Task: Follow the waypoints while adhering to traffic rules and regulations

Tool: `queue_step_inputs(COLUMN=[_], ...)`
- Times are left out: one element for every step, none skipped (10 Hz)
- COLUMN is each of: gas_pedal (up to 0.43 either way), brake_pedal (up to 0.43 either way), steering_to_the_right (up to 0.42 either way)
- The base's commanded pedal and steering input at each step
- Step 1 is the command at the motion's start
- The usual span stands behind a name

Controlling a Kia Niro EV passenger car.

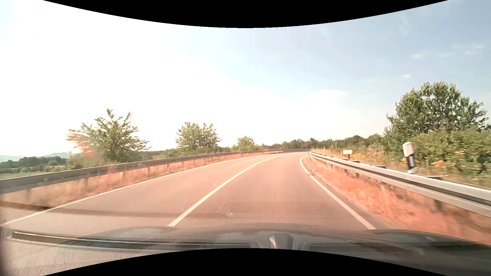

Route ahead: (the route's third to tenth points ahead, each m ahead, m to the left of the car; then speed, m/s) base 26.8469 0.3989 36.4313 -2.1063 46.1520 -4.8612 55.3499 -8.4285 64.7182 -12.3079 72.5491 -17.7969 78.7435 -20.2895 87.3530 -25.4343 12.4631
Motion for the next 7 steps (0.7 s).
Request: queue_step_inputs(gas_pedal=[0.118,0.15,0.15,0.157,0.157,0.157,0.157], brake_pedal=[0.0,0.0,0.0,0.0,0.0,0.0,0.0], steering_to_the_right=[0.031,0.031,0.033,0.036,0.039,0.039,0.04])
